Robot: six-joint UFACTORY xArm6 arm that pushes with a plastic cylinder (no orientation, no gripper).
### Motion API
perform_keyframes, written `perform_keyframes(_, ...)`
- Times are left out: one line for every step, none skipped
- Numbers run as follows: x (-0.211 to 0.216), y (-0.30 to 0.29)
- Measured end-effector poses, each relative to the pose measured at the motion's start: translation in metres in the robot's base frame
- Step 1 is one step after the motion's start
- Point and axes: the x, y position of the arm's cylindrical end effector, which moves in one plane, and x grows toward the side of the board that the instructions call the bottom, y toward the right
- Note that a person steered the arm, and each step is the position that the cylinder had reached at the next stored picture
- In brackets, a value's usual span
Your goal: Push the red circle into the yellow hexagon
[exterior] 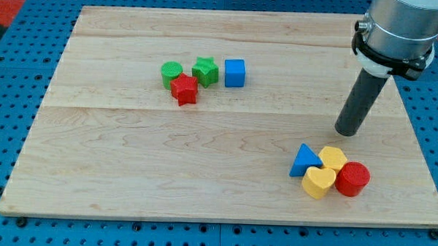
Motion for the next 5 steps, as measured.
perform_keyframes(0.0,0.0)
perform_keyframes(0.0,0.0)
perform_keyframes(0.0,0.0)
perform_keyframes(0.002,0.002)
perform_keyframes(0.02,0.003)
